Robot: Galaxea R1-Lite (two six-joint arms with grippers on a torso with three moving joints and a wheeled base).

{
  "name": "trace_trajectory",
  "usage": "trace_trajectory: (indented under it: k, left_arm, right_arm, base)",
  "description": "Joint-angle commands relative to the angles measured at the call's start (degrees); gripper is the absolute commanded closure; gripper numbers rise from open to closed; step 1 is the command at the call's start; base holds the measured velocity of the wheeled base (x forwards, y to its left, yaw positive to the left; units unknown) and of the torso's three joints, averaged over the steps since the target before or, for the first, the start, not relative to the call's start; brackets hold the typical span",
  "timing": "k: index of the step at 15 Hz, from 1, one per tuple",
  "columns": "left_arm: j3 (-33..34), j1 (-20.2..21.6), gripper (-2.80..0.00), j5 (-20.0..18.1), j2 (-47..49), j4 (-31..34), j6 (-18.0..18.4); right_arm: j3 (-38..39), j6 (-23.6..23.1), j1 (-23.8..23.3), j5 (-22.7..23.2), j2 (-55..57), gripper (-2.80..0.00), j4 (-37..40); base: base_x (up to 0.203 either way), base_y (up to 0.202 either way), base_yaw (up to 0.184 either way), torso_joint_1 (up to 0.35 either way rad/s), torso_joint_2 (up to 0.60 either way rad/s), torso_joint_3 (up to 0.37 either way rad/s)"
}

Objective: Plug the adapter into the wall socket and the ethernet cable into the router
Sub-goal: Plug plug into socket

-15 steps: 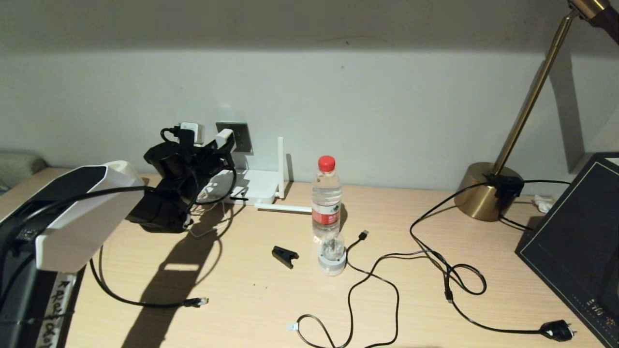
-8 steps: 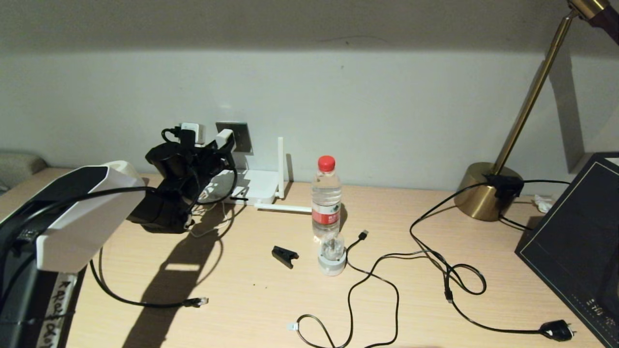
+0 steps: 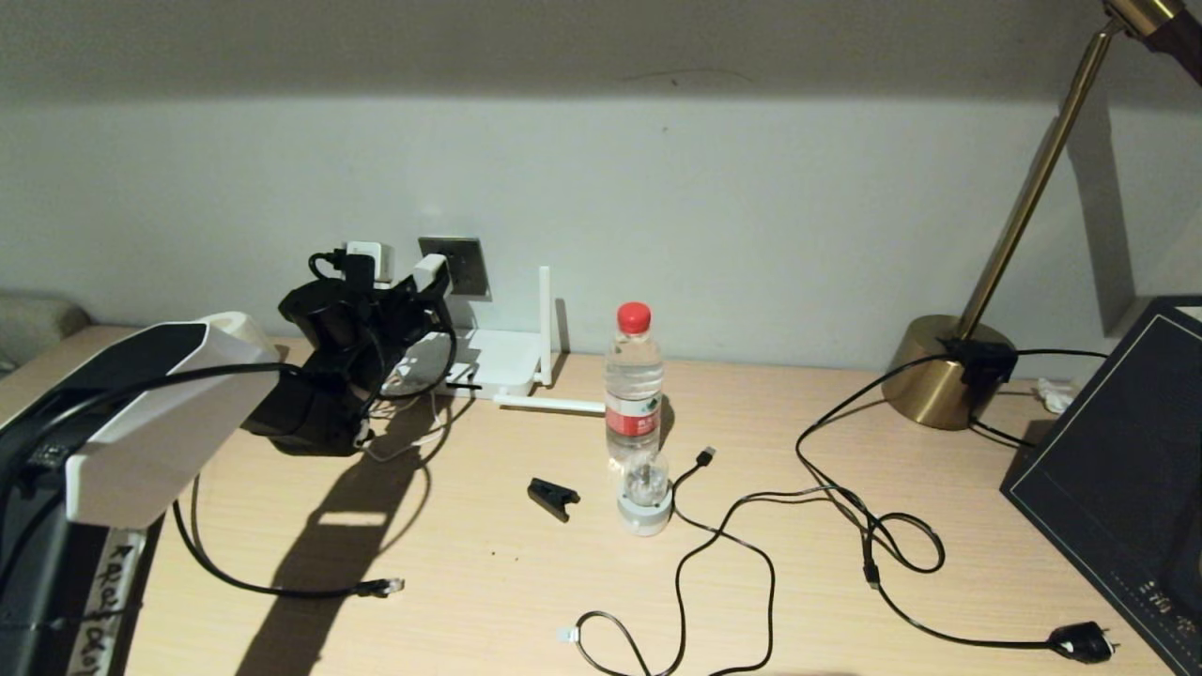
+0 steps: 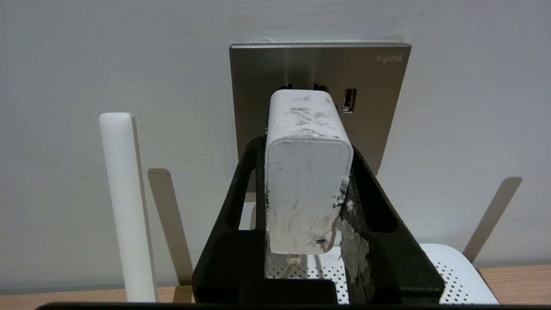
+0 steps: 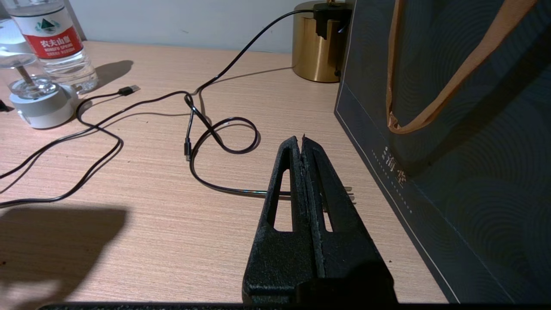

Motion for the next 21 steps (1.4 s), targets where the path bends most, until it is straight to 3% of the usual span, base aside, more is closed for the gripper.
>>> trace_trajectory:
  k: [1, 21]
  left_arm:
    - [-0.3, 0.1, 0.00, -0.1, 0.0, -0.4, 0.0]
    - [-3.6, -0.2, 0.00, -0.1, 1.3, 0.8, 0.0]
  right_arm:
    - [2.0, 0.0, 0.0, 0.0, 0.0, 0.00, 0.0]
    - [2.0, 0.0, 0.0, 0.0, 0.1, 0.00, 0.0]
  base:
    - [0.000, 0.000, 0.000, 0.000, 0.00, 0.000]
    - [0.000, 0.000, 0.000, 0.000, 0.00, 0.000]
